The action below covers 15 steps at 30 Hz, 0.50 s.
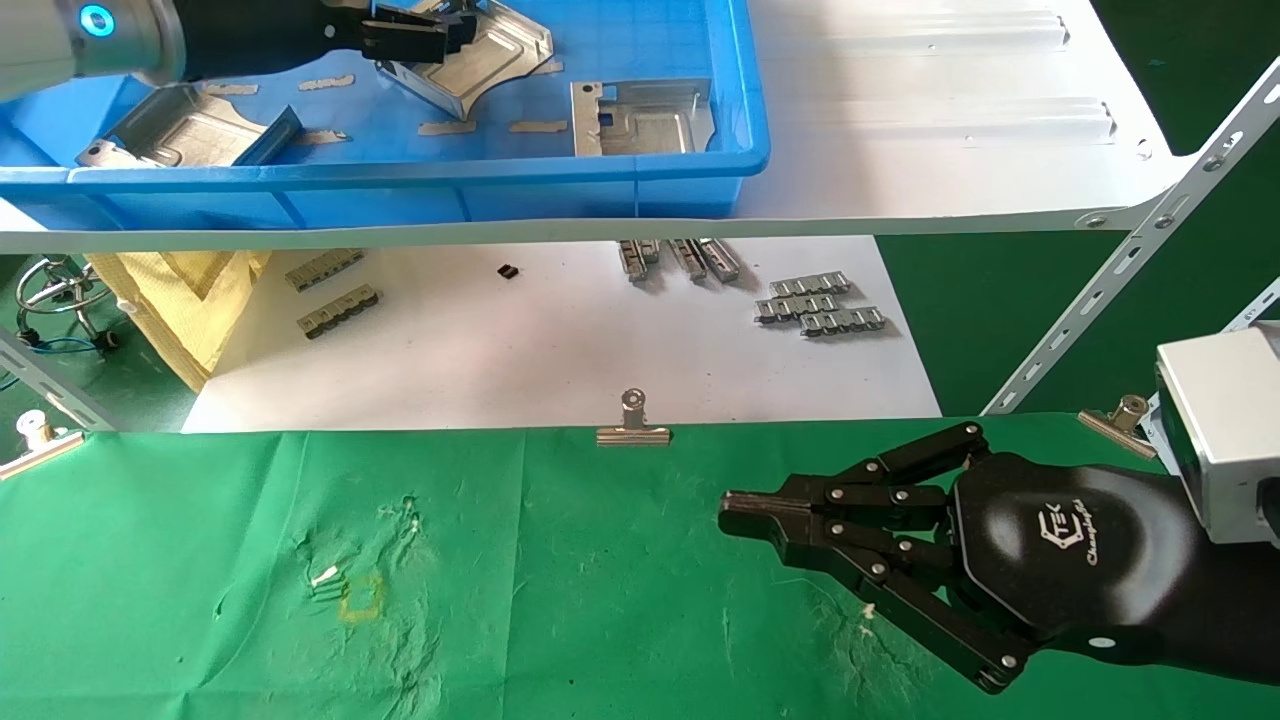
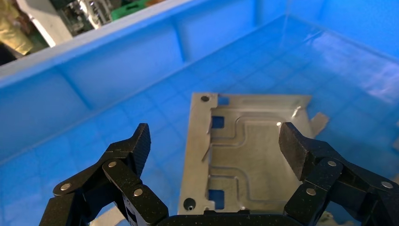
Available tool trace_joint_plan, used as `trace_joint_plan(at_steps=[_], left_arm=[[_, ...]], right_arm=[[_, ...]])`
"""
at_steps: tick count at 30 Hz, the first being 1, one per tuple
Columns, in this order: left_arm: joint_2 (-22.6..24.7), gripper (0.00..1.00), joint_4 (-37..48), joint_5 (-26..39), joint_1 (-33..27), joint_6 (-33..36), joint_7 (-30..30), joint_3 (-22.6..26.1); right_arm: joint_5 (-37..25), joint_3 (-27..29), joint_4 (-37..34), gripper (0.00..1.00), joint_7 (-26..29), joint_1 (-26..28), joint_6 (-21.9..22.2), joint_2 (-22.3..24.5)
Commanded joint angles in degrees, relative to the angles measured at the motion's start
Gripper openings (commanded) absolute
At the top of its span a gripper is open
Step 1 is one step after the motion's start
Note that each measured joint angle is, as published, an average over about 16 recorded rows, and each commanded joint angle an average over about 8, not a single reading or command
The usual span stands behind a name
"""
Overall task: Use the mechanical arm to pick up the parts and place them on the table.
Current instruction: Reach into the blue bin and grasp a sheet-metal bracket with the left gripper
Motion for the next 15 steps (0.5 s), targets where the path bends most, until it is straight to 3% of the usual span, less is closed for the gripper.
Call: trace_joint_plan(at_steps=[1,3,4,15], left_arm=[[1.3,0.29,2.5,0.7,-0.8,-1.5,0.2,0.4],[1.9,0.05,3.7,1.0,-1.3,-1.5,0.4,0.6],[2.1,0.0,4.2,1.1,-1.5,-1.5,0.4,0.7],[3.0,0.0,7.1,0.7,-2.2,-1.5,0.8,0.4]], right_arm=[[0.0,0.0,0.0,0.0,0.0,0.0,0.0,0.0],[0.0,0.0,0.0,0.0,0.0,0.0,0.0,0.0],[0.0,0.0,0.0,0.0,0.0,0.0,0.0,0.0],[0.0,0.0,0.0,0.0,0.0,0.0,0.0,0.0]])
